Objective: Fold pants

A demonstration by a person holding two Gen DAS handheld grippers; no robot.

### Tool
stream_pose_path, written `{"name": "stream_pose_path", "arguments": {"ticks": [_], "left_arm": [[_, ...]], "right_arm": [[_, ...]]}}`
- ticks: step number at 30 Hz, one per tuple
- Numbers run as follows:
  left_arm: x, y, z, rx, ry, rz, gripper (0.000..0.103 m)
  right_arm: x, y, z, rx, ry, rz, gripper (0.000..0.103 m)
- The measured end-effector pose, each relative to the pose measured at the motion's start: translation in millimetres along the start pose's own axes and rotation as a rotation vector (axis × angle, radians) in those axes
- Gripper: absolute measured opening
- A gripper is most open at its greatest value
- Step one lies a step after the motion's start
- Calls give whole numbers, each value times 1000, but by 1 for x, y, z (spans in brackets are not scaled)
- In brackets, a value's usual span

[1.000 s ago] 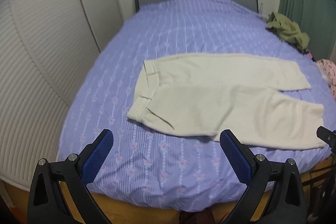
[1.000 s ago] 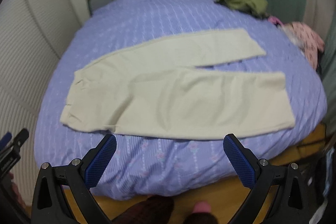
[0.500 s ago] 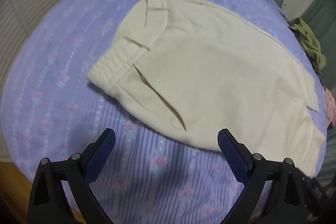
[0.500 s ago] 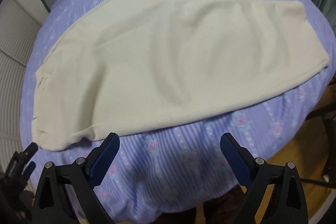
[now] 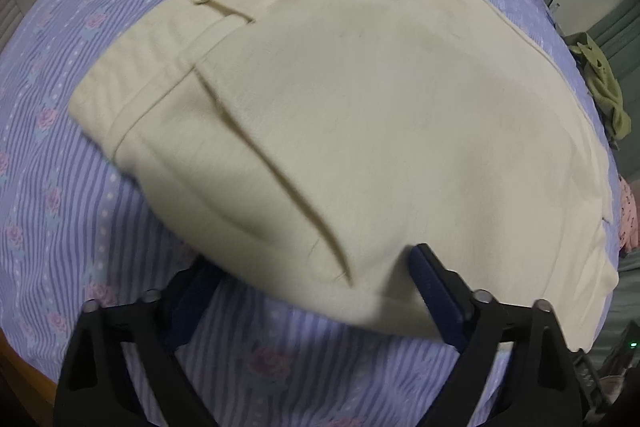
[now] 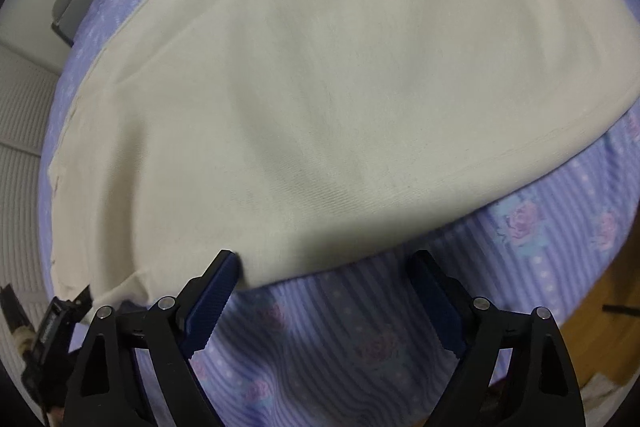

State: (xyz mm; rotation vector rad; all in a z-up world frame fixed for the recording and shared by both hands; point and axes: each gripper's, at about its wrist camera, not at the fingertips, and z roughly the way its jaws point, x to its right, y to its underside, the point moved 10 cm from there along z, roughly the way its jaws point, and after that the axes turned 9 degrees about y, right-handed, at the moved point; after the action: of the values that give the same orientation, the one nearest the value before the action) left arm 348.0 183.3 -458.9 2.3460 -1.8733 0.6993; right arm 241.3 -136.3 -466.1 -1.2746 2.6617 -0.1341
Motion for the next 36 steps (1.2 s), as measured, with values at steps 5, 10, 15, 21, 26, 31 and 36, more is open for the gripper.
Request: {"name": "stream_pose_path", "arguments": {"ticks": [5,10,15,21,26,31,36], "left_arm": [[12,-2,-14,-9,-25,88,27],[30,-6,-49,23,-25,154,13],[46,-12,-88,61,-50,184,9],[50,0,-110,43,-91,192,7],[53,-8,-118,61,-88,152,5],[82,-51,-128,162,-33,110,5],[115,-117,-134,257,8,107,5]], "right_arm": [[8,-11,-4,12,5,24,48],[8,-27,-38,61,33,-48,16],[-1,-39,-105,144,60,-157,12],[5,-28,-147,112,94,-250,11],[-16,-51,-160,106,68,-286,10],[-46,-110,-179,195,39,-296,10],[-86,-184,-195,312,13,-306,10]]}}
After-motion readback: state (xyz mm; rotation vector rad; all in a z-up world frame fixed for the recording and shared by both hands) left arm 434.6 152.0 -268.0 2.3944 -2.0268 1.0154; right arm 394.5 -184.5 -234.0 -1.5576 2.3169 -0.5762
